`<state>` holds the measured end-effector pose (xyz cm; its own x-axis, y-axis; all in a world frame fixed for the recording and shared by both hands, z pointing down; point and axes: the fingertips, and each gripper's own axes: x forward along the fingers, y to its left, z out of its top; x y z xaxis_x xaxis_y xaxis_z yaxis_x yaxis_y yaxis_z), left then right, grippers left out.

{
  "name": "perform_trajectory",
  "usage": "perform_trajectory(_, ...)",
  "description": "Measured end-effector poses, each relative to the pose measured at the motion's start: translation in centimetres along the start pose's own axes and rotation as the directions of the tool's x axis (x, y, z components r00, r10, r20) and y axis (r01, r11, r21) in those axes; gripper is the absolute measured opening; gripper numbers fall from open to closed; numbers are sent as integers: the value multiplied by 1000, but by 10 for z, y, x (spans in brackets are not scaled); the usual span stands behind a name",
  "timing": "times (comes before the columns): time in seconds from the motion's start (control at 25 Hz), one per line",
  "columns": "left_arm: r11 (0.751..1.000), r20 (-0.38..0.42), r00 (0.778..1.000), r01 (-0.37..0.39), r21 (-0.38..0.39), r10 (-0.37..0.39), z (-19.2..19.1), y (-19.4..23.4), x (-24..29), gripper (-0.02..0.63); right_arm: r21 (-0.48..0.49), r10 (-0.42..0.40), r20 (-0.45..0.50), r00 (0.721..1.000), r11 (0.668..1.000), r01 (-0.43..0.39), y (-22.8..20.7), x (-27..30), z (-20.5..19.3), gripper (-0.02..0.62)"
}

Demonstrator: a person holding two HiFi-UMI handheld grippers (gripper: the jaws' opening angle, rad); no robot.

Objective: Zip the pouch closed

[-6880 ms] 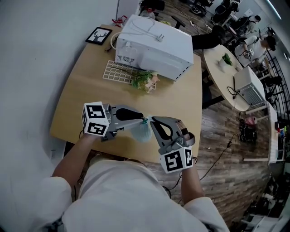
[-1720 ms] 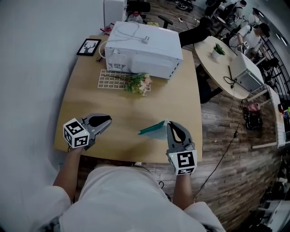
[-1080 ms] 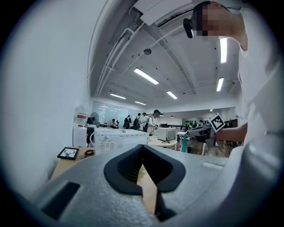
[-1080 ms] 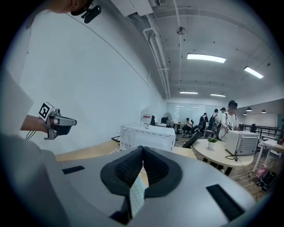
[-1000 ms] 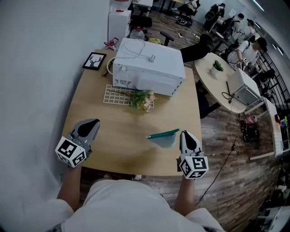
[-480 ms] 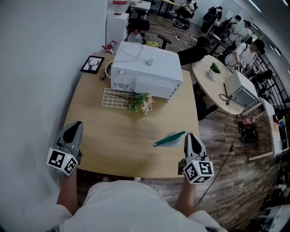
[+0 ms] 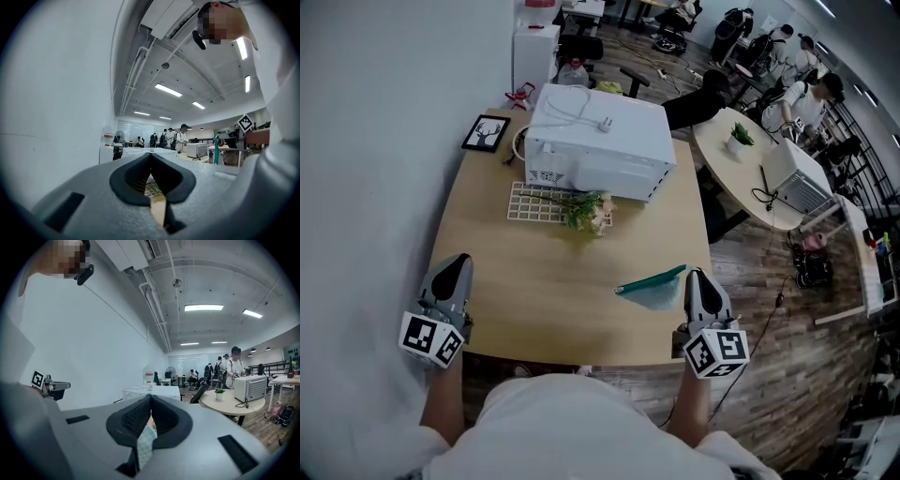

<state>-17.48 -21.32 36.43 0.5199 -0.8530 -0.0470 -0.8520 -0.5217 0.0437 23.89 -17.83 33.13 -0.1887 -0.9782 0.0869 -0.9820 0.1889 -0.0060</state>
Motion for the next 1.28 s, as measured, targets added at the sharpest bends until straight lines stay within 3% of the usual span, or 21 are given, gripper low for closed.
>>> perform_trajectory(1.28,998,33,998,-61,3,61,9,-14,-26,14,8,93,28,995,996,-93,24,3,-10,3)
